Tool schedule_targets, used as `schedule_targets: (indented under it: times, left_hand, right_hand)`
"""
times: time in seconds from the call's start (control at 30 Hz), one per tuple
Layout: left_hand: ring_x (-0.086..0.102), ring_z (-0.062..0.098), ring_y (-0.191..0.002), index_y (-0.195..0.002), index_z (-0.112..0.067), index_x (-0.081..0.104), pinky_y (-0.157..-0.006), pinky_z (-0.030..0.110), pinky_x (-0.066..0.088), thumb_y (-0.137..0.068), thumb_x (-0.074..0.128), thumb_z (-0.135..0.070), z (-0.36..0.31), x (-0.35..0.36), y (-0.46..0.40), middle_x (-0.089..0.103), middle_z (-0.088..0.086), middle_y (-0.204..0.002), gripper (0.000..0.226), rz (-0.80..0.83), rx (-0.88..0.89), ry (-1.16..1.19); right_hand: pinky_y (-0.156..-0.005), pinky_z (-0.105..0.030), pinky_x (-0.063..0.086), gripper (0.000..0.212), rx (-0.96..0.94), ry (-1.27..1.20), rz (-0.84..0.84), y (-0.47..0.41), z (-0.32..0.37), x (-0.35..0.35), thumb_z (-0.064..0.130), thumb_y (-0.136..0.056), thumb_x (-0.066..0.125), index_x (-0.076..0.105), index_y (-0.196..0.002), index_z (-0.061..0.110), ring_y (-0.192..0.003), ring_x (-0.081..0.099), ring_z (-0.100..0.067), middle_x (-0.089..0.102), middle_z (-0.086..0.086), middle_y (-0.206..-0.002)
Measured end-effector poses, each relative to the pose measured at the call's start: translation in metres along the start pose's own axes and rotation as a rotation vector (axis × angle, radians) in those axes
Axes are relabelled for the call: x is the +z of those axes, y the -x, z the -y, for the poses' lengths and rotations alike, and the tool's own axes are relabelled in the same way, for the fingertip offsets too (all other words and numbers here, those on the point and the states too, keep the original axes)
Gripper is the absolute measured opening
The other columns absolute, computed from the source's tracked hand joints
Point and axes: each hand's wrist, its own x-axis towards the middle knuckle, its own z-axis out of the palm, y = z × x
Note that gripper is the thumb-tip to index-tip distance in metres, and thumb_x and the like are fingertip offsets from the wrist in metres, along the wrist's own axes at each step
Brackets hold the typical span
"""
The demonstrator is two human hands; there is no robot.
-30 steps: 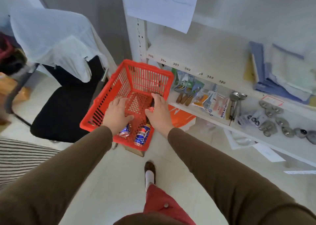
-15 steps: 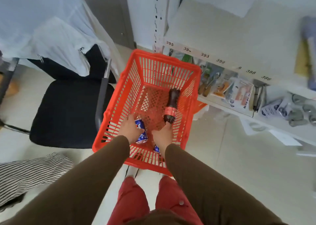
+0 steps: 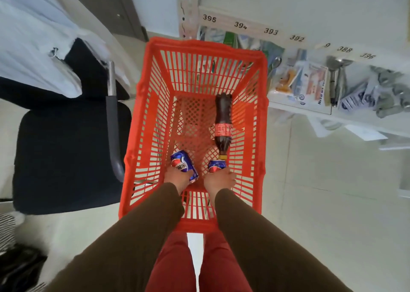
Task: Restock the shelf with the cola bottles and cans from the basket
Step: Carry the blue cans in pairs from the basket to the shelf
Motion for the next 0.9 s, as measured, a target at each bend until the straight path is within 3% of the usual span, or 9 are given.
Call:
schedule_targets:
  times: [0.17, 0.33, 0.43, 0.53, 0.67, 0.77, 0.9]
  left_hand:
    - [0.056, 0.033, -0.13, -0.151, -0.007, 0.036, -0.109, 0.049, 0.047, -0.07, 0.093, -0.03, -0.003, 0.008, -0.015, 0.054, 0.014, -0.144, 0.101, 0.018, -0.023, 0.25]
    - [0.066, 0.031, -0.112, -0.138, -0.005, 0.05, -0.1, 0.049, 0.054, -0.072, 0.091, -0.013, -0.011, 0.013, -0.025, 0.066, 0.014, -0.124, 0.078, 0.176, -0.102, 0.431]
    - [0.066, 0.024, -0.095, -0.126, -0.007, 0.051, -0.084, 0.039, 0.055, -0.074, 0.089, -0.01, -0.016, 0.003, -0.021, 0.065, 0.007, -0.107, 0.064, 0.136, -0.059, 0.409]
    - [0.064, 0.015, -0.085, -0.122, -0.014, 0.051, -0.07, 0.028, 0.051, -0.074, 0.088, -0.009, -0.026, -0.02, -0.009, 0.064, 0.003, -0.103, 0.061, 0.111, 0.097, 0.382]
    - [0.068, 0.024, -0.099, -0.126, -0.015, 0.051, -0.082, 0.035, 0.055, -0.074, 0.088, -0.011, -0.047, -0.052, 0.019, 0.067, 0.006, -0.109, 0.063, 0.109, 0.286, 0.353]
    - [0.07, 0.015, -0.097, -0.128, -0.02, 0.052, -0.078, 0.03, 0.057, -0.075, 0.089, -0.017, -0.074, -0.072, 0.047, 0.069, -0.001, -0.11, 0.065, 0.107, 0.452, 0.351]
    - [0.072, 0.002, -0.093, -0.129, -0.027, 0.052, -0.069, 0.018, 0.058, -0.075, 0.09, -0.022, -0.122, -0.088, 0.099, 0.07, -0.012, -0.111, 0.067, 0.144, 0.676, 0.369]
  right_hand:
    - [-0.119, -0.04, 0.028, 0.085, -0.044, 0.057, 0.0, -0.018, -0.003, 0.012, 0.031, -0.088, 0.074, 0.023, -0.152, 0.004, -0.144, 0.034, -0.035, 0.034, -0.017, -0.155]
    - [-0.116, -0.042, 0.038, 0.092, -0.091, 0.04, 0.005, -0.027, -0.009, 0.018, 0.036, -0.085, 0.08, 0.023, -0.151, 0.007, -0.139, 0.044, -0.033, 0.044, -0.015, -0.151]
    - [-0.114, -0.045, 0.043, 0.098, -0.063, -0.111, 0.07, -0.023, -0.007, 0.012, 0.033, -0.082, 0.083, 0.022, -0.156, 0.012, -0.138, 0.048, -0.033, 0.047, -0.012, -0.151]
    - [-0.108, -0.048, 0.048, 0.096, -0.114, -0.262, 0.117, -0.007, -0.005, 0.0, 0.029, -0.08, 0.084, 0.027, -0.155, 0.011, -0.132, 0.056, -0.033, 0.054, -0.012, -0.144]
    - [-0.1, -0.042, 0.054, 0.074, -0.246, -0.571, 0.135, 0.029, 0.0, -0.03, 0.02, -0.082, 0.083, 0.041, -0.144, 0.019, -0.117, 0.065, -0.024, 0.062, -0.001, -0.125]
    - [-0.098, -0.033, 0.054, 0.06, -0.384, -0.808, 0.098, 0.064, 0.013, -0.068, 0.019, -0.084, 0.082, 0.047, -0.131, 0.031, -0.109, 0.066, -0.014, 0.064, 0.008, -0.119]
    - [-0.095, -0.027, 0.057, 0.066, -0.573, -0.99, 0.032, 0.103, 0.024, -0.136, 0.025, -0.084, 0.082, 0.047, -0.141, 0.029, -0.111, 0.066, -0.007, 0.065, 0.009, -0.126]
